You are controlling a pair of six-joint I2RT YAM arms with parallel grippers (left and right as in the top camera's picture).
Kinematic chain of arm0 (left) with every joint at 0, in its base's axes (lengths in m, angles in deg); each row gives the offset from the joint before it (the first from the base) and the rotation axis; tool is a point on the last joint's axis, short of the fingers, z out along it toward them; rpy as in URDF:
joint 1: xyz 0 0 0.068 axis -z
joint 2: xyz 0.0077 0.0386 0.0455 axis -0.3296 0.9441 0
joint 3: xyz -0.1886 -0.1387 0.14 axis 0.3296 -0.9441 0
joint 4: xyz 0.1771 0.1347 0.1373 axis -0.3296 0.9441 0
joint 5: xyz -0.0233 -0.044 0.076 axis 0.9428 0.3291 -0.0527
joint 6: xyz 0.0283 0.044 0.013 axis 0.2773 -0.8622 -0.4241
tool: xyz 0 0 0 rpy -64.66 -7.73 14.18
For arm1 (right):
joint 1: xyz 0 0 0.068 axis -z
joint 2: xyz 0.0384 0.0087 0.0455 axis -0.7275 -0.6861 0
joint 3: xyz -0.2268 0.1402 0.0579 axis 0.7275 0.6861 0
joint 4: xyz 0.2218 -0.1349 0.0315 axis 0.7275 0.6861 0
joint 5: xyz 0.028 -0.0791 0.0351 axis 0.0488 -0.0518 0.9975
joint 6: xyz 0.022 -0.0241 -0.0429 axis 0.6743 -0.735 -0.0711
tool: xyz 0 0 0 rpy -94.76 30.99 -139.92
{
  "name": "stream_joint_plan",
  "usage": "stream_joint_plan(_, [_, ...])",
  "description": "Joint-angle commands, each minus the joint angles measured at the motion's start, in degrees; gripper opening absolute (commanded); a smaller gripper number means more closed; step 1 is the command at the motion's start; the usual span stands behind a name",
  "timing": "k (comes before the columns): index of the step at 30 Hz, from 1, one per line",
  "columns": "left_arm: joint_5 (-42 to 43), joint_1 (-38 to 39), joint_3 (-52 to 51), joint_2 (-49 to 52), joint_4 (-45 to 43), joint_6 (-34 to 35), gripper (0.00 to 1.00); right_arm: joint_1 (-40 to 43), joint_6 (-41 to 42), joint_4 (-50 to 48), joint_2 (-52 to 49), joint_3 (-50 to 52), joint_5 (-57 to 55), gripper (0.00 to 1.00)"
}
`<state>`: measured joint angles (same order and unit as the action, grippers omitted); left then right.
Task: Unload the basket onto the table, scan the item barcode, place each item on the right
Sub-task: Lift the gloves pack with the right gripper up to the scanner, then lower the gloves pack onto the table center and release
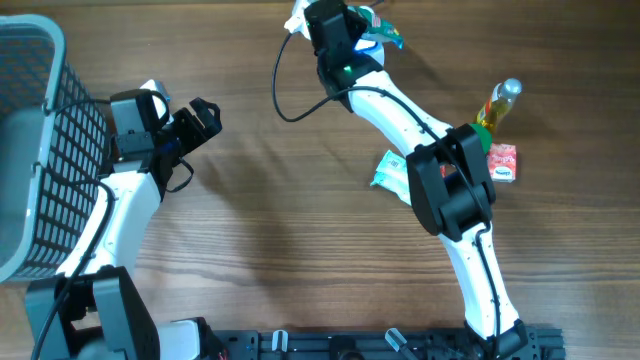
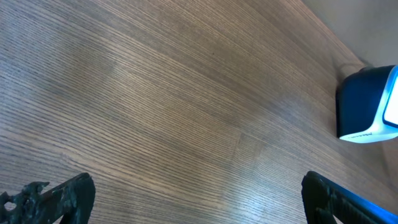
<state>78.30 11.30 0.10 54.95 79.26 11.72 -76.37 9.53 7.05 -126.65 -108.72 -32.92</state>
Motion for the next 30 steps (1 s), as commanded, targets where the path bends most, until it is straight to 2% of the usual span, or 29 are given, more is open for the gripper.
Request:
stream_joint_plan(1, [0.02, -0.59, 0.09, -0.72, -0.17, -0.87, 1.0, -0.46, 4.94, -4.0, -1.11, 0.37, -3.08, 0.04])
stream_joint_plan(4, [0.02, -0.59, 0.09, -0.72, -0.15, -0.87, 1.0, -0.52, 5.01, -10.08, -1.11, 0.37, -6.1, 0.04])
stream_joint_plan(6, [0.02, -0.59, 0.07, -0.72, -0.17, -0.87, 1.0, -0.79, 6.73, -10.01, -1.09, 0.37, -6.12, 0.04])
stream_joint_plan(9, [0.02, -0.59, 0.09, -0.72, -0.17, -0.87, 1.0, -1.01, 10.64, -8.96, -1.11, 0.37, -6.12, 0.04])
stream_joint_plan(13, [0.02, -0.59, 0.09, -0.72, -0.17, -0.87, 1.0, -2.03, 19.93, -7.87, -1.11, 0.37, -6.1, 0.04])
stream_joint_plan(18, [0.02, -0.59, 0.07, -0.72, -0.17, -0.87, 1.0, -2.21, 20.72, -7.56, -0.98, 0.37, -6.27, 0.04])
stream_joint_plan(22, [0.02, -0.59, 0.07, -0.72, -0.17, -0.87, 1.0, -1.66, 20.46, -5.27, 5.38, 0.37, -4.31, 0.04])
stream_joint_plan(26, [0.0, -0.59, 0.09, -0.72, -0.17, -0.87, 1.0, -1.46, 24.11, 8.17, 17.2, 0.37, 3.39, 0.04])
stream_joint_plan(28, [0.02, -0.59, 0.09, -0.72, -0.17, -0.87, 1.0, -1.07, 29.94, 21.99, 22.49, 0.37, 12.31, 0.04])
stream_joint_plan(30, [0.02, -0.59, 0.07, -0.72, -0.17, -0.87, 1.0, 0.04, 38.45, 36.46, 25.57, 0.37, 26.99, 0.04])
